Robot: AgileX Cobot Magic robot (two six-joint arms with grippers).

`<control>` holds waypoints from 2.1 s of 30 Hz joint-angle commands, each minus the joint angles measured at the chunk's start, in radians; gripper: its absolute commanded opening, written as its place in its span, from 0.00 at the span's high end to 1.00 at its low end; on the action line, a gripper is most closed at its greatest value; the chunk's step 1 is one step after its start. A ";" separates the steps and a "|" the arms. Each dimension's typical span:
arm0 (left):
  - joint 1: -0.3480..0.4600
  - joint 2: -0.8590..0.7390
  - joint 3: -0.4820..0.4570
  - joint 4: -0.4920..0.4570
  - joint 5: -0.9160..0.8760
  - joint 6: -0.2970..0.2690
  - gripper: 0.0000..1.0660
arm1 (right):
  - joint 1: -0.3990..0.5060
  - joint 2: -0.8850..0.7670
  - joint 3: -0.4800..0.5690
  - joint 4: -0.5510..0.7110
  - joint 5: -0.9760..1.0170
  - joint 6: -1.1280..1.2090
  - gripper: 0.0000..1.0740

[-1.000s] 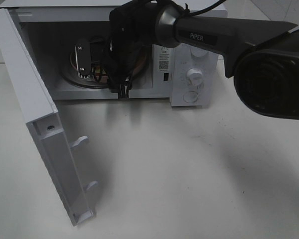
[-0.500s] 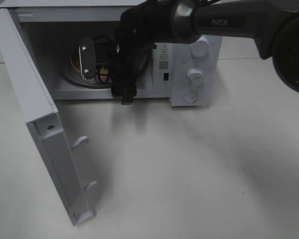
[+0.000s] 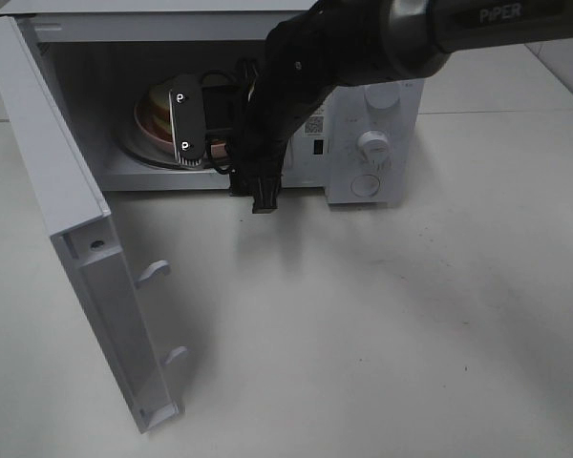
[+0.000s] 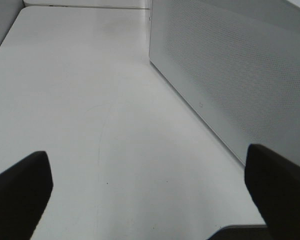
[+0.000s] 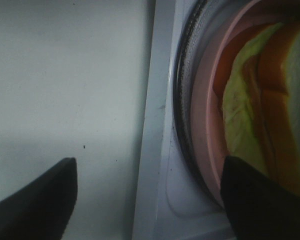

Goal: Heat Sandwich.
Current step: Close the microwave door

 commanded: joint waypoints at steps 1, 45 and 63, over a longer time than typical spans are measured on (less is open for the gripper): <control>-0.003 -0.017 0.000 0.002 -0.011 -0.006 0.08 | 0.003 -0.080 0.086 0.002 -0.033 0.005 0.32; -0.003 -0.017 0.000 0.002 -0.011 -0.006 0.08 | 0.003 -0.763 0.801 0.013 -0.088 0.804 0.31; -0.003 -0.017 0.000 0.002 -0.011 -0.006 0.08 | 0.003 -0.945 0.801 0.015 0.414 1.084 0.29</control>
